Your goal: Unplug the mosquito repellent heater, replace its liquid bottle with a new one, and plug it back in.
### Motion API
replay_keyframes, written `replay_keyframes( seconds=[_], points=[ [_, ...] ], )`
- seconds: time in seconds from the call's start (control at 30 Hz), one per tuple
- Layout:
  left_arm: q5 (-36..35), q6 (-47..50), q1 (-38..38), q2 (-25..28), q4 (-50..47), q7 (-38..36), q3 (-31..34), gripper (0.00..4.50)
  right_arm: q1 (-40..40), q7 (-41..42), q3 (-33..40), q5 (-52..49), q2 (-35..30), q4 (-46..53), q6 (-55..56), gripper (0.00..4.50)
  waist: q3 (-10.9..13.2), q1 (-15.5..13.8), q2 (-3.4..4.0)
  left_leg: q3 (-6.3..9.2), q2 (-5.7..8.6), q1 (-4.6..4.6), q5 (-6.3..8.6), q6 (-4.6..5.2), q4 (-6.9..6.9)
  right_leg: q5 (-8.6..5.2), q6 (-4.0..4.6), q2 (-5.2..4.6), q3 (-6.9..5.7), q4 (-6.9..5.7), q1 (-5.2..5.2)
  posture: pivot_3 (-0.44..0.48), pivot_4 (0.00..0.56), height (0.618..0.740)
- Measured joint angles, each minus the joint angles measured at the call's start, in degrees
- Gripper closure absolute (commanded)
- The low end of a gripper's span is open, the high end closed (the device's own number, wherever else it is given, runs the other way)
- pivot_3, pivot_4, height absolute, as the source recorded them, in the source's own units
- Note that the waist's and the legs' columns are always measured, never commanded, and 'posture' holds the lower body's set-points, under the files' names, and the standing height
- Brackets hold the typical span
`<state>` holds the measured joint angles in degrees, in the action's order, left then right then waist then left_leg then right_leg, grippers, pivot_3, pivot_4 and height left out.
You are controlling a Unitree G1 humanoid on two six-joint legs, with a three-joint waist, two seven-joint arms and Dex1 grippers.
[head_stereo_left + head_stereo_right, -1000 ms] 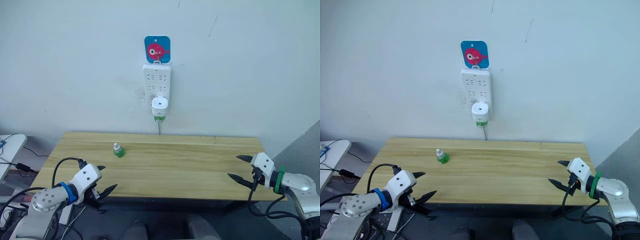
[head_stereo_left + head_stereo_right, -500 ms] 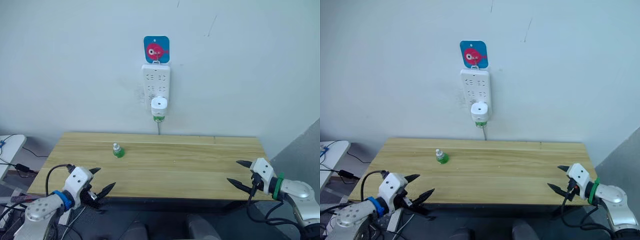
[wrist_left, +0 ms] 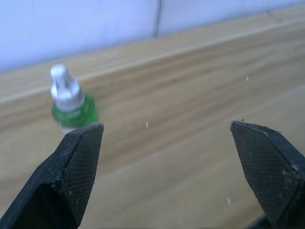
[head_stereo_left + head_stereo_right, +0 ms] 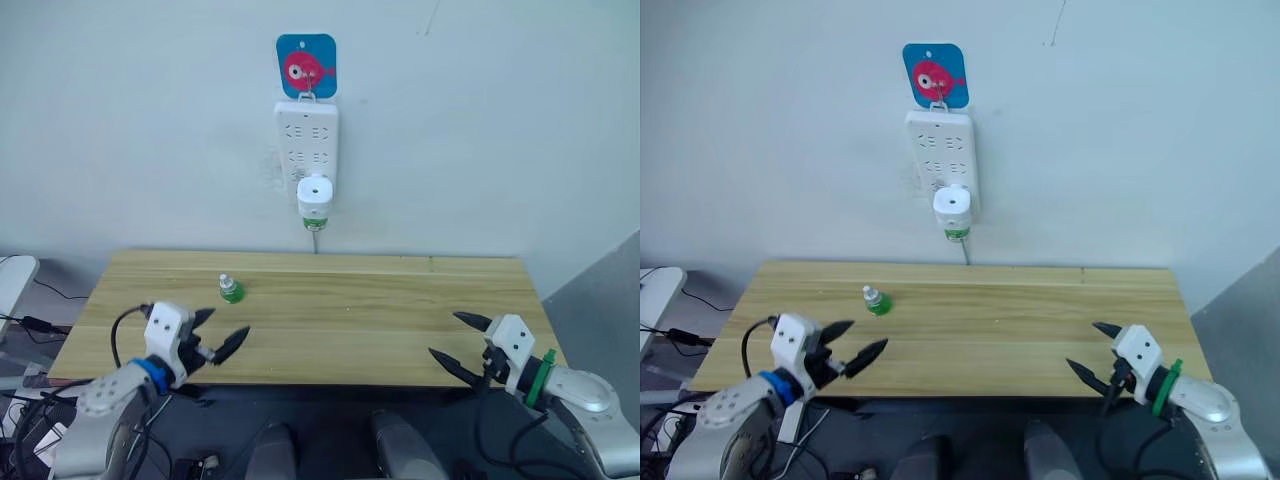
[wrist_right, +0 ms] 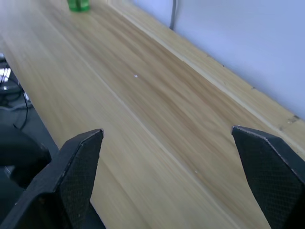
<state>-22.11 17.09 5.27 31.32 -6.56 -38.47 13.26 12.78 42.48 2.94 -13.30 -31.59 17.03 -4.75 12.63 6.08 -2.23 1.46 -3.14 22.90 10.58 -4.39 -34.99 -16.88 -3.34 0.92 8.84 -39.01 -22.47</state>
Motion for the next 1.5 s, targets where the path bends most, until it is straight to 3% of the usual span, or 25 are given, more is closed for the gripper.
replay_keyframes(
  seconds=[0.17, 0.27, 0.57, 1.07, 1.47, 1.5],
  points=[
    [-0.4, 1.9, -13.9, 1.2, 1.4, 0.4, -0.6, 0.00, -2.9, -7.2, -3.2, -2.2, 4.4, 15.7, -10.2, 0.02, 1.9, 0.6, 0.00, -0.05, 0.05, 0.28, 0.16, -0.14, 0.02, 0.01, -0.09, -0.01, 0.05, 0.06, -0.14, -0.215, 0.317, 0.733],
    [0.0, 2.0, -23.1, 1.7, 6.2, -0.9, -2.3, 0.00, -8.9, -11.2, -5.0, -4.0, 6.6, 21.0, -17.5, 0.02, 2.3, 1.0, -0.04, 0.07, 0.02, 1.08, 0.15, -0.14, 0.01, 0.31, -0.58, 0.05, -0.07, 0.01, -0.88, -0.228, 0.322, 0.733],
    [-0.1, 1.3, -39.2, 2.5, 18.1, -8.1, -4.9, 0.00, -17.6, -14.6, -6.4, -5.9, 6.9, 24.2, -26.8, 0.02, 3.2, 2.0, -0.09, 0.38, 0.03, 1.31, 0.39, -0.06, 0.01, 0.32, -0.61, 0.04, -0.36, 0.05, -0.90, -0.247, 0.318, 0.733],
    [3.7, -6.6, -53.4, -0.3, 36.3, -15.8, -8.4, 0.00, -22.6, -16.6, -6.5, -7.4, 8.3, 24.3, -29.7, 0.02, 3.9, 1.8, 0.17, 1.12, 0.22, 1.87, 0.37, -0.08, -0.52, 0.21, -0.79, -0.03, -0.96, 0.02, -0.95, -0.264, 0.325, 0.733],
    [4.2, -7.4, -58.6, -1.7, 37.7, -22.7, -9.6, 0.00, -22.6, -16.6, -7.0, -8.3, 8.4, 24.3, -29.6, 0.02, 4.8, 2.3, 0.26, 1.63, 0.32, 2.08, 0.38, -0.07, -0.88, 0.31, -0.94, -0.12, -1.43, -0.04, -0.84, -0.270, 0.322, 0.733],
    [4.2, -7.4, -58.6, -1.7, 37.7, -23.1, -9.6, 0.35, -22.6, -16.7, -7.0, -8.3, 8.5, 24.3, -29.6, 0.00, 4.8, 2.3, 0.26, 1.67, 0.32, 2.10, 0.38, -0.07, -0.87, 0.32, -0.94, -0.12, -1.47, -0.04, -0.84, -0.270, 0.322, 0.733]
  ],
)
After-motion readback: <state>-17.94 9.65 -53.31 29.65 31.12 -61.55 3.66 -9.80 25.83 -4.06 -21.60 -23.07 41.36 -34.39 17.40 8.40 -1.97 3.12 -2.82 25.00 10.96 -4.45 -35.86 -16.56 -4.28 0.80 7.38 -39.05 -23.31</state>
